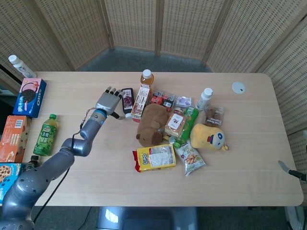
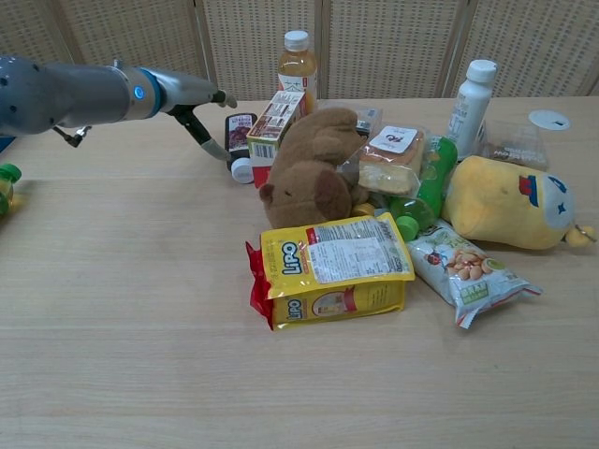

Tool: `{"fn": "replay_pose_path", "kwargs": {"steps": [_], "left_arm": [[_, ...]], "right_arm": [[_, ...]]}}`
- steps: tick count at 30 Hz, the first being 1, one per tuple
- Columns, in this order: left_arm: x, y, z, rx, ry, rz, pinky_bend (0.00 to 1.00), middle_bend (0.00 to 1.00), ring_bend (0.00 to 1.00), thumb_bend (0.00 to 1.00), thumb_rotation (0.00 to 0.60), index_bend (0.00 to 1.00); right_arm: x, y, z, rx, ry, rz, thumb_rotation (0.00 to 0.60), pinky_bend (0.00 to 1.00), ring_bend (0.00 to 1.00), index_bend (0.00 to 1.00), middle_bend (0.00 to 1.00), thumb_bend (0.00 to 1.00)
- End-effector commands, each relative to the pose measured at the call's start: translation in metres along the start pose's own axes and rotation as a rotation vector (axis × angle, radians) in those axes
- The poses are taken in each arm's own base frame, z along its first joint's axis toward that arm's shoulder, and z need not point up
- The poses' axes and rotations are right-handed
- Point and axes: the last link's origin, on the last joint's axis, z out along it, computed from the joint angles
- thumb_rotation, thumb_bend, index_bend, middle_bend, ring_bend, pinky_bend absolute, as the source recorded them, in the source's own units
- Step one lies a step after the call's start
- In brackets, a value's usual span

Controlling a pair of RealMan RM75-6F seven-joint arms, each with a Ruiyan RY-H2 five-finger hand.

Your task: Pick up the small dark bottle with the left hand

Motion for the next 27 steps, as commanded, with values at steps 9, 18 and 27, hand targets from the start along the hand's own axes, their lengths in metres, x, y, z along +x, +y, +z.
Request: {"fn": "replay_pose_path", "kwargs": {"steps": [9, 18, 27], "left_arm": [[0.007, 0.049, 0.019, -0.068, -0.035, 0.021, 0.00, 0.00, 0.00, 0.16, 0.285, 0.00], [-0.009, 0.045, 0.019, -0.053, -0.095, 0.044, 0.00, 0.00, 0.00, 0.16, 0.284, 0.00], [-0.023, 0.023, 0.011, -0.051, -0.116, 0.037, 0.00, 0.00, 0.00, 0.16, 0.284, 0.00]], "right_arm": [[0.010, 0.008, -0.011, -0.041, 0.013, -0.018, 0.410, 0.00, 0.00, 0.00, 0.03, 0.00], [0.012, 0.009, -0.014, -0.053, 0.014, -0.019, 0.408, 0.00, 0.00, 0.00, 0.03, 0.00], [0.007, 0.003, -0.009, -0.034, 0.010, -0.006, 0.411, 0.00, 0.00, 0.00, 0.03, 0.00]]}}
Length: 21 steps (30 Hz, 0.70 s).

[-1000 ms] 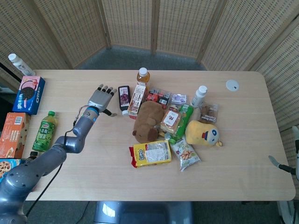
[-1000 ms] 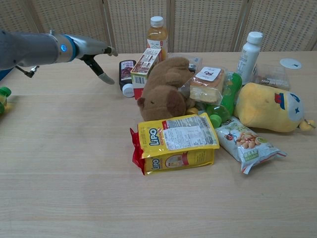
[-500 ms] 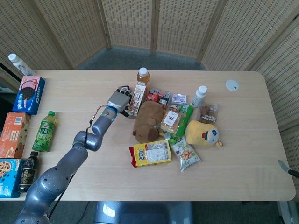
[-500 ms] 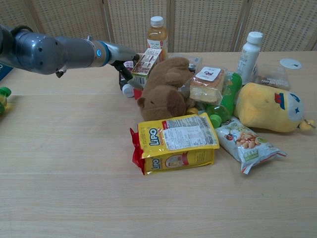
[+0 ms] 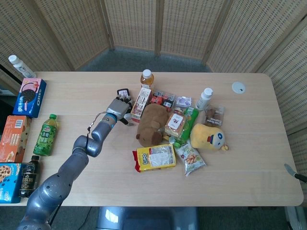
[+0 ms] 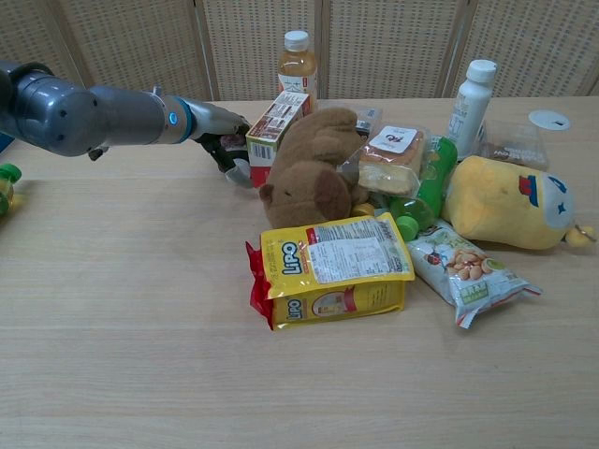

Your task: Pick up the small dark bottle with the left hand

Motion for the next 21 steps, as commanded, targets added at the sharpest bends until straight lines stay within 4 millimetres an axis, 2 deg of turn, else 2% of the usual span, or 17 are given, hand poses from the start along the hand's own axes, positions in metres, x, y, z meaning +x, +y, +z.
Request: {"fn": "replay_pose_path", "kwargs": {"steps": [1, 10, 21], "left_arm": [[-0.006, -0.010, -0.004, -0.003, -0.010, -0.009, 0.00, 0.00, 0.00, 0.16, 0.287, 0.00], [-0.022, -0.030, -0.030, -0.078, -0.036, -0.050, 0.00, 0.00, 0.00, 0.16, 0.280, 0.00], [-0.040, -0.038, -0.103, -0.219, -0.047, -0.105, 0.00, 0.00, 0.00, 0.16, 0.278, 0.00]], "right_arm": [[-0.001, -0.002, 0.001, 0.006, 0.000, 0.004, 0.408, 0.00, 0.00, 0.00, 0.03, 0.00], [-0.001, -0.007, 0.004, 0.025, 0.009, 0.012, 0.409, 0.00, 0.00, 0.00, 0.03, 0.00], [0.000, -0.017, 0.009, 0.054, 0.024, 0.034, 0.409, 0.00, 0.00, 0.00, 0.03, 0.00]]}}
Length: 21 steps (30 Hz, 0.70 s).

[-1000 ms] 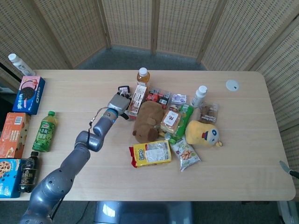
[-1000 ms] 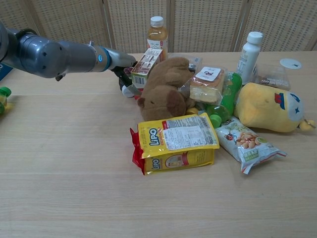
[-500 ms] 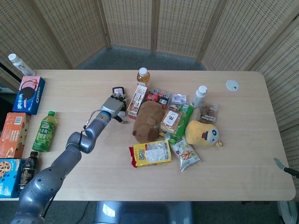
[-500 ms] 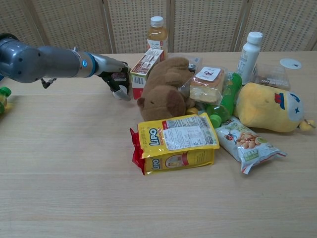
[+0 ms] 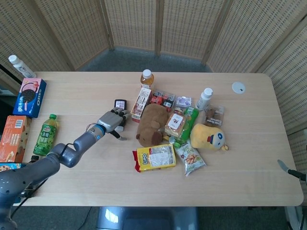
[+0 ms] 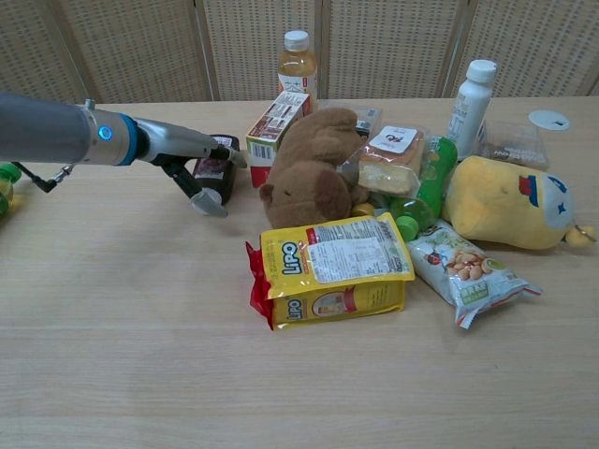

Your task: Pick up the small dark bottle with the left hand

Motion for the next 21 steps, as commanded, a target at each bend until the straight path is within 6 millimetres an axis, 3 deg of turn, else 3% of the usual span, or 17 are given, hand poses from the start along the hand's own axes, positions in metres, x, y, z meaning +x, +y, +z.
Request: {"fn": "replay_pose_path", "kwargs": {"steps": [1, 5, 11, 14, 21], "left_arm": [[-0.010, -0.010, -0.045, -0.025, 0.013, -0.020, 0.00, 0.00, 0.00, 0.16, 0.277, 0.00], [-0.011, -0.001, -0.074, -0.066, 0.057, -0.066, 0.00, 0.00, 0.00, 0.16, 0.274, 0.00], [-0.001, -0.003, -0.097, -0.072, 0.152, -0.068, 0.00, 0.00, 0.00, 0.16, 0.277, 0.00], [0.004, -0.008, -0.094, -0.056, 0.193, -0.002, 0.00, 0.00, 0.00, 0.16, 0.289, 0.00], [0.014, -0.018, -0.074, -0.011, 0.203, 0.176, 0.00, 0.00, 0.00, 0.16, 0.427, 0.00]], "right_arm": [[0.000, -0.003, 0.002, 0.011, 0.002, 0.005, 0.408, 0.00, 0.00, 0.00, 0.03, 0.00], [-0.001, -0.009, 0.004, 0.031, 0.003, 0.012, 0.412, 0.00, 0.00, 0.00, 0.03, 0.00], [-0.001, -0.015, 0.005, 0.047, 0.005, 0.023, 0.410, 0.00, 0.00, 0.00, 0.03, 0.00], [-0.002, -0.017, 0.005, 0.052, 0.004, 0.029, 0.410, 0.00, 0.00, 0.00, 0.03, 0.00], [0.001, -0.011, -0.001, 0.034, 0.012, 0.022, 0.409, 0.00, 0.00, 0.00, 0.03, 0.00]]}}
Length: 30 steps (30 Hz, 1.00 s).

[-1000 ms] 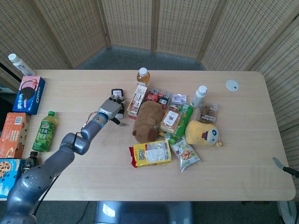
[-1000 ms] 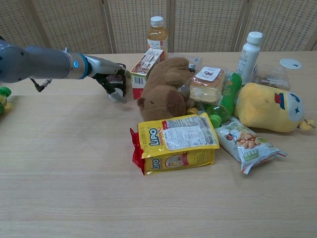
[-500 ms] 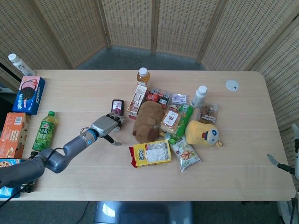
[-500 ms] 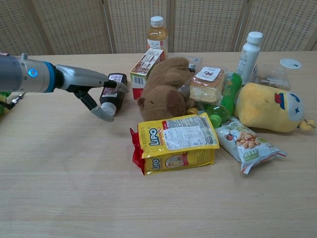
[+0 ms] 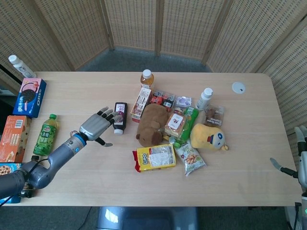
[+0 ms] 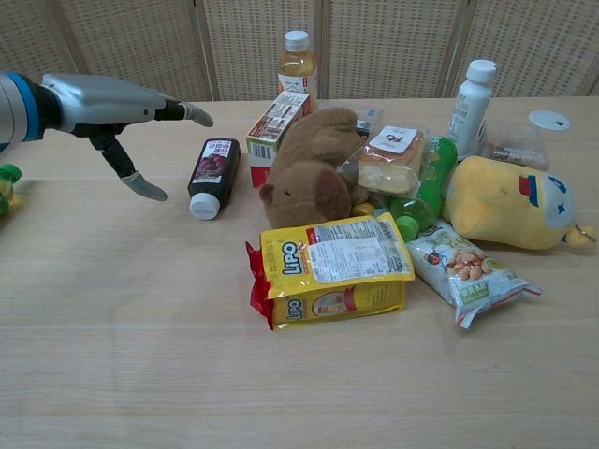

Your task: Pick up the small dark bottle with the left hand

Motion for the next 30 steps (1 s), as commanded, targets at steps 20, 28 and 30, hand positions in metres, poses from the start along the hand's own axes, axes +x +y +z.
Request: {"fn": "replay_pose_path", "kwargs": {"steps": [20, 28, 30], "left_arm": [[-0.023, 0.004, 0.093, 0.058, -0.015, 0.256, 0.00, 0.00, 0.00, 0.16, 0.481, 0.00], [-0.027, 0.014, 0.108, 0.033, -0.018, 0.290, 0.00, 0.00, 0.00, 0.16, 0.484, 0.00], [-0.027, 0.015, 0.110, 0.028, -0.022, 0.300, 0.00, 0.00, 0.00, 0.16, 0.484, 0.00]], "right_arm": [[0.009, 0.020, -0.015, -0.066, 0.012, -0.017, 0.411, 0.00, 0.02, 0.00, 0.03, 0.00], [0.011, 0.024, -0.019, -0.079, 0.016, -0.008, 0.406, 0.00, 0.02, 0.00, 0.03, 0.00], [0.012, 0.026, -0.020, -0.083, 0.018, -0.007, 0.409, 0.00, 0.02, 0.00, 0.03, 0.00]]}}
